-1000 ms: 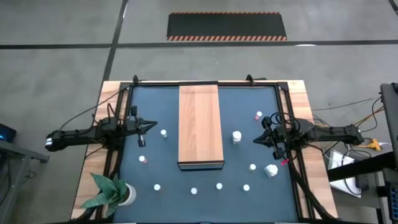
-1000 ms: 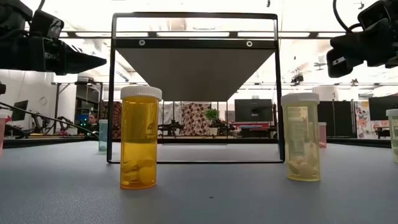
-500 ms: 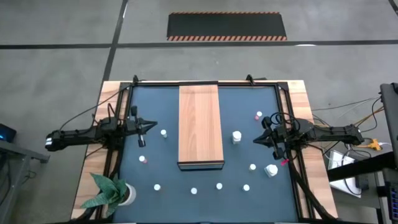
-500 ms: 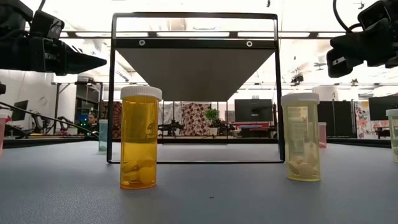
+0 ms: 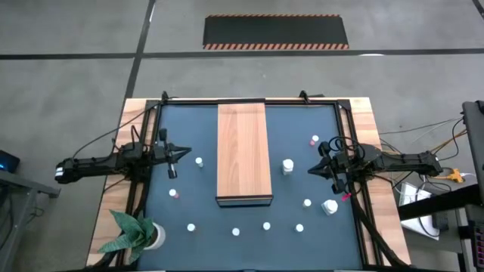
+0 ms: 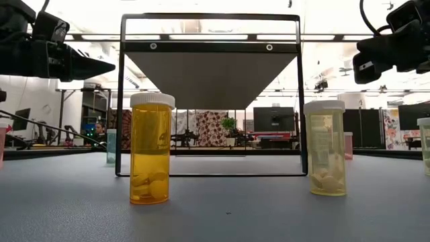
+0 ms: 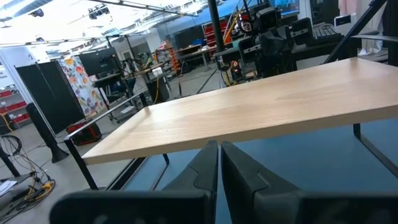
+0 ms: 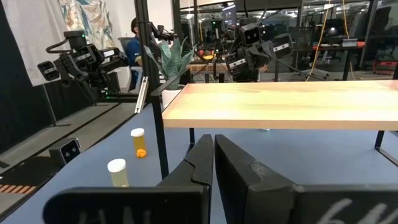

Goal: Pick and place medicine bottles onto shelf by color
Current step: Put the pink pill bottle on the shelf

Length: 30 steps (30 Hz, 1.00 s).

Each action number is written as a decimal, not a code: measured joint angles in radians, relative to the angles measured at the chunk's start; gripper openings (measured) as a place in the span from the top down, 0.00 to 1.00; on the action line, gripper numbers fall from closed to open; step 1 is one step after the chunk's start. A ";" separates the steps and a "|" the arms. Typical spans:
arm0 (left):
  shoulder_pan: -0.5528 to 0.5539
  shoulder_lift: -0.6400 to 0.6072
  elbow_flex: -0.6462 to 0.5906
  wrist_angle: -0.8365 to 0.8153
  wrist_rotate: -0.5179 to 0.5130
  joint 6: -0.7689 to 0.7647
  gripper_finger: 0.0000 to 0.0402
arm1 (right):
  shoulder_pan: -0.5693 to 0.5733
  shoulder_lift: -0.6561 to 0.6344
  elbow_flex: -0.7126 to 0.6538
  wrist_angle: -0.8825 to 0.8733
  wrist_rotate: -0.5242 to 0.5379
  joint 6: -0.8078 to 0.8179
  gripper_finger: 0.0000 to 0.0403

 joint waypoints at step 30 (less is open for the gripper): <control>0.000 0.000 0.000 0.000 0.000 0.000 0.99 | 0.000 -0.001 0.000 0.003 0.049 0.323 0.98</control>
